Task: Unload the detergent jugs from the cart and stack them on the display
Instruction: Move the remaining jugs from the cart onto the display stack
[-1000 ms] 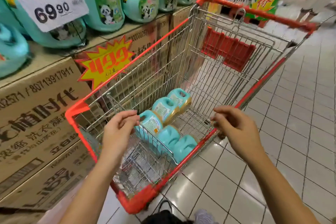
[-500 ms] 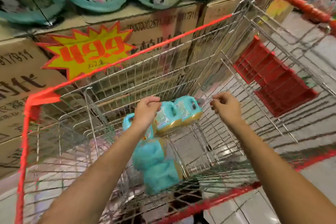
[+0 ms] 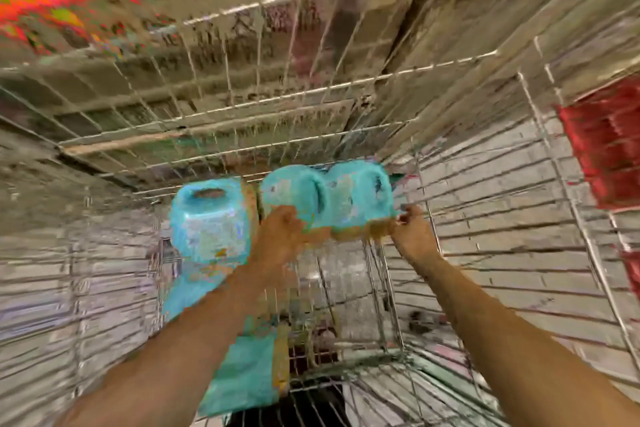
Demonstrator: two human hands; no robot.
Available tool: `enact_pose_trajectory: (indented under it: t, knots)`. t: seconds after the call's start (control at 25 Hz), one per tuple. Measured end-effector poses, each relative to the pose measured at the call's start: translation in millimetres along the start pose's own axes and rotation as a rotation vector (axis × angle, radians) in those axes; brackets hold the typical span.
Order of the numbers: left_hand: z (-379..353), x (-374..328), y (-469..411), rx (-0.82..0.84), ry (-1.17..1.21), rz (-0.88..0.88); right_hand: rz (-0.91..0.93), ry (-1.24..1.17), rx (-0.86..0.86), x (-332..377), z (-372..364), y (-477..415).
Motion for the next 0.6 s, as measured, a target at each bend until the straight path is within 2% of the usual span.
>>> enact_pose_trajectory:
  t: [0.08, 0.2, 0.32, 0.4, 0.52, 0.6]
  knots:
    - [-8, 23, -20, -0.076, -0.015, 0.071, -0.036, -0.015, 0.014, -19, -15, -23]
    - [-17, 46, -36, -0.062, -0.11, 0.177, -0.088, -0.021, 0.016, -37, -33, -45]
    - [-23, 65, -39, -0.021, -0.205, 0.141, -0.191, 0.225, -0.045, -43, -51, -60]
    - [-27, 73, -38, -0.031, -0.251, 0.09, -0.28, 0.22, -0.107, -35, -57, -66]
    - [-30, 77, -38, -0.107, -0.235, -0.004, -0.152, 0.285, -0.177, -29, -64, -70]
    - [-31, 77, -38, -0.139, -0.199, -0.004, -0.095, 0.173, -0.149, -28, -70, -69]
Point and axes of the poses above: each hand's wrist, its own y-axis away from the middle knuckle, its own z-axis out of the back of the hand, x = y × z, the point moved 2 cm from there along -y, towards the middle knuckle, and after that the axes turned 8 degrees about -y, right-handed, at the moved point
